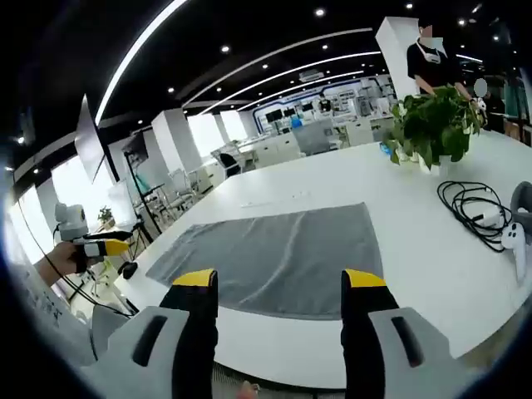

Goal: Fold the towel on the table until its edges align and the towel forms a compact rectangular stack.

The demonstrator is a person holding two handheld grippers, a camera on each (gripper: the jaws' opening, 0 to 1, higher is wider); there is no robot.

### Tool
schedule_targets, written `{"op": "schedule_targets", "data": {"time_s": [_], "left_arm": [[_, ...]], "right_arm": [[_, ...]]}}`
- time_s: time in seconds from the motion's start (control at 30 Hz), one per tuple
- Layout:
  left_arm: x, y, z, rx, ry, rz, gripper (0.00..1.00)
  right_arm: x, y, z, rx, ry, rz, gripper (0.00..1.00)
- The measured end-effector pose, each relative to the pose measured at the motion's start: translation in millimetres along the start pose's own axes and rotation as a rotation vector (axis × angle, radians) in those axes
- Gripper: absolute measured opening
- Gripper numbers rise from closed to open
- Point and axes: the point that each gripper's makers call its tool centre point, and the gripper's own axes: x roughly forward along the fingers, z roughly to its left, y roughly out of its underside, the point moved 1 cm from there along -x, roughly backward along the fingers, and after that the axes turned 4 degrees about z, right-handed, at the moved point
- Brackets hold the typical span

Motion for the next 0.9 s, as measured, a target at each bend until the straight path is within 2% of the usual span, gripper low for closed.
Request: {"op": "schedule_targets", "data": {"time_s": [0.7, 0.9], "left_arm": [[2.7, 4.4, -1.8, -0.002, 0.012, 0.022, 0.91], [4.7, 1.4, -4.4, 0.006, 0.022, 0.016, 0.91]], "right_arm": [[1.0, 2.2, -0.9, 0.004, 0.001, 0.011, 0.59], [0.2, -0.6, 1.1, -0.001, -0.002, 0.006, 0.59]]}}
